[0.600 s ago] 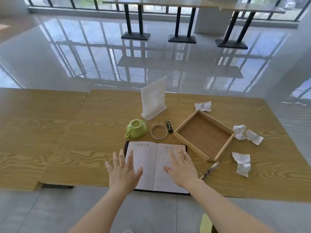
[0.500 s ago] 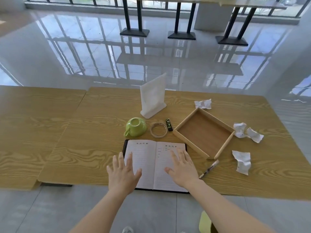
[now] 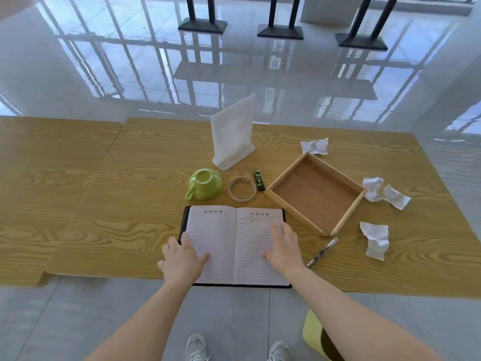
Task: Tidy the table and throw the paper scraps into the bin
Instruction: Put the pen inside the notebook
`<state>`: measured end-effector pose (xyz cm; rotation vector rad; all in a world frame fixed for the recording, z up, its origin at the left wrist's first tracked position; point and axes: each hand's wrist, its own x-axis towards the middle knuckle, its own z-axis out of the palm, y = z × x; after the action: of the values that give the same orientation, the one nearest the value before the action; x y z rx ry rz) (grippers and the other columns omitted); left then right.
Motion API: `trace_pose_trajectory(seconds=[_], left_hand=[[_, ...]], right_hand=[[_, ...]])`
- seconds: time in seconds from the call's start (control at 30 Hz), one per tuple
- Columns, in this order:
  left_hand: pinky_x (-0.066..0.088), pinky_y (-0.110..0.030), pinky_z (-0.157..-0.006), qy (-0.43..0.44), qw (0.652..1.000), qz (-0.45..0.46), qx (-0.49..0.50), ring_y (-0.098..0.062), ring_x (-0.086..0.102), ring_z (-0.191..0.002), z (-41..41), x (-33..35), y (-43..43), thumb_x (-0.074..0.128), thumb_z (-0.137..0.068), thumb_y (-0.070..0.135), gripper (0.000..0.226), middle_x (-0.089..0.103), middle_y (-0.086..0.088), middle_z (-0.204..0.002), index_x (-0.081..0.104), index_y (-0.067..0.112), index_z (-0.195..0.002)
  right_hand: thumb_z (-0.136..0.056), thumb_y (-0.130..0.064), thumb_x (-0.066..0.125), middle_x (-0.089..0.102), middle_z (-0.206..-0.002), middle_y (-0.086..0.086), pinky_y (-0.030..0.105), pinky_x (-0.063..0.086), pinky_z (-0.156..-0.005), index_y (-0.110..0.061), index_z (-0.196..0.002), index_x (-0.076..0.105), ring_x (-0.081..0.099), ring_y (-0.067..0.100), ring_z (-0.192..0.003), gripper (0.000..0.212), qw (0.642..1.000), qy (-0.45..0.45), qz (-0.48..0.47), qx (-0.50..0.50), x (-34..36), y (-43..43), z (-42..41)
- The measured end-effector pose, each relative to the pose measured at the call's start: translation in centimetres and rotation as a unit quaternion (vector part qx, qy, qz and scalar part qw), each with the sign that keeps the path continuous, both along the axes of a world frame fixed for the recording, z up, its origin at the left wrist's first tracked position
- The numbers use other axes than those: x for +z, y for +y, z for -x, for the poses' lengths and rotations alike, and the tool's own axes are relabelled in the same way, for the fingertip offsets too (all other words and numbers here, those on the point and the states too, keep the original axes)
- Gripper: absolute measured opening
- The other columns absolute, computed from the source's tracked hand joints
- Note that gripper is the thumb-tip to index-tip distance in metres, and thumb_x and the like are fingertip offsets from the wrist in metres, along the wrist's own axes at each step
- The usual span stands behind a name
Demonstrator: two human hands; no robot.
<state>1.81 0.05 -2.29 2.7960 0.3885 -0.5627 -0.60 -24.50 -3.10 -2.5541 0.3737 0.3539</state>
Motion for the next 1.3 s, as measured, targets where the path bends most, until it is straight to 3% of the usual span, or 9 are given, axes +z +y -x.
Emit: trace_pose_trajectory(seconds=[0.3,0.43,0.6,0.8,0.93,1.03,1.13,1.2,1.3], left_hand=[[0.042,-0.053,-0.094,0.019,0.997,0.044,0.065,-0.034,0.030,-0.128,-1.2,0.4,0.1,0.078,-0.072,0.057,0.095,0.033,-0.014,-0.136,0.029,0.015,-0.142],[0.042,-0.053,-0.096,0.037,0.993,0.050,0.098,-0.035,0.037,-0.126,-2.0,0.5,0.7,0.084,-0.064,0.057,0.097,0.037,-0.015,-0.134,0.033,0.014,-0.135],[0.045,-0.050,-0.096,0.016,0.987,0.098,0.124,-0.031,0.055,-0.114,-2.3,0.7,1.5,0.080,-0.073,0.045,0.069,0.058,-0.009,-0.122,0.047,0.014,-0.125],[0.050,-0.037,-0.077,-0.112,0.957,0.232,0.131,-0.022,0.063,-0.094,-1.3,2.5,1.9,0.070,-0.081,0.010,0.055,0.070,-0.004,-0.113,0.053,0.013,-0.133],[0.051,-0.026,-0.056,-0.142,0.943,0.290,0.081,-0.010,0.065,-0.068,0.4,4.8,1.3,0.063,-0.081,0.004,0.063,0.068,0.017,-0.086,0.050,0.031,-0.136],[0.058,-0.034,-0.059,-0.126,0.931,0.341,0.022,-0.012,0.067,-0.075,2.0,6.4,0.0,0.058,-0.081,-0.001,0.077,0.070,0.023,-0.090,0.037,0.045,-0.139],[0.061,-0.041,-0.066,-0.131,0.924,0.360,0.002,-0.016,0.069,-0.076,2.7,7.5,-1.6,0.059,-0.082,-0.001,0.077,0.071,0.014,-0.100,0.036,0.035,-0.147],[0.060,-0.037,-0.064,-0.137,0.921,0.364,-0.004,-0.012,0.069,-0.078,3.0,8.0,-2.9,0.062,-0.083,0.002,0.075,0.068,0.014,-0.107,0.038,0.032,-0.147],[0.056,-0.027,-0.082,-0.168,0.917,0.358,-0.046,0.001,0.063,-0.100,3.9,8.1,-5.5,0.067,-0.081,0.006,0.071,0.064,0.023,-0.112,0.044,0.028,-0.144]], right_hand=[[-0.078,-0.030,0.078,0.024,-0.154,0.003,0.039,0.038,-0.106,-0.020,-0.144,0.033,0.028,0.026,-0.133,0.081,0.999,-0.010,0.034,0.005,-0.1,-0.3,-0.6],[-0.076,-0.036,0.080,0.026,-0.152,0.001,0.037,0.041,-0.103,-0.020,-0.144,0.035,0.031,0.023,-0.131,0.083,0.999,-0.018,0.033,0.009,-0.2,-0.9,-0.5],[-0.074,-0.040,0.081,0.028,-0.150,-0.001,0.036,0.042,-0.100,-0.020,-0.141,0.036,0.033,0.022,-0.128,0.084,0.999,-0.024,0.033,0.009,-0.2,-1.2,-0.5],[-0.072,-0.046,0.081,0.027,-0.151,-0.001,0.036,0.042,-0.100,-0.018,-0.143,0.034,0.034,0.022,-0.127,0.089,0.999,-0.022,0.029,0.016,-0.3,-1.7,-0.5],[-0.073,-0.041,0.081,0.030,-0.147,0.000,0.036,0.041,-0.102,-0.017,-0.141,0.039,0.034,0.023,-0.125,0.083,1.000,-0.014,0.019,0.021,-0.1,-2.0,-0.8],[-0.078,-0.026,0.078,0.034,-0.146,0.002,0.035,0.041,-0.102,-0.015,-0.136,0.047,0.036,0.024,-0.126,0.066,0.999,-0.017,0.006,0.032,0.1,-2.7,-0.9],[-0.081,-0.021,0.077,0.036,-0.147,0.000,0.034,0.040,-0.104,-0.016,-0.135,0.051,0.037,0.023,-0.131,0.061,0.999,-0.004,-0.022,0.037,0.5,-3.4,-1.1],[-0.082,-0.027,0.077,0.036,-0.149,-0.002,0.035,0.039,-0.108,-0.016,-0.139,0.049,0.037,0.020,-0.135,0.065,0.998,0.012,-0.065,0.020,1.1,-3.6,-1.3],[-0.089,-0.033,0.069,0.046,-0.146,-0.001,0.035,0.040,-0.107,-0.018,-0.138,0.051,0.044,0.018,-0.133,0.054,0.991,-0.006,-0.135,-0.015,2.5,-3.7,-1.8]])
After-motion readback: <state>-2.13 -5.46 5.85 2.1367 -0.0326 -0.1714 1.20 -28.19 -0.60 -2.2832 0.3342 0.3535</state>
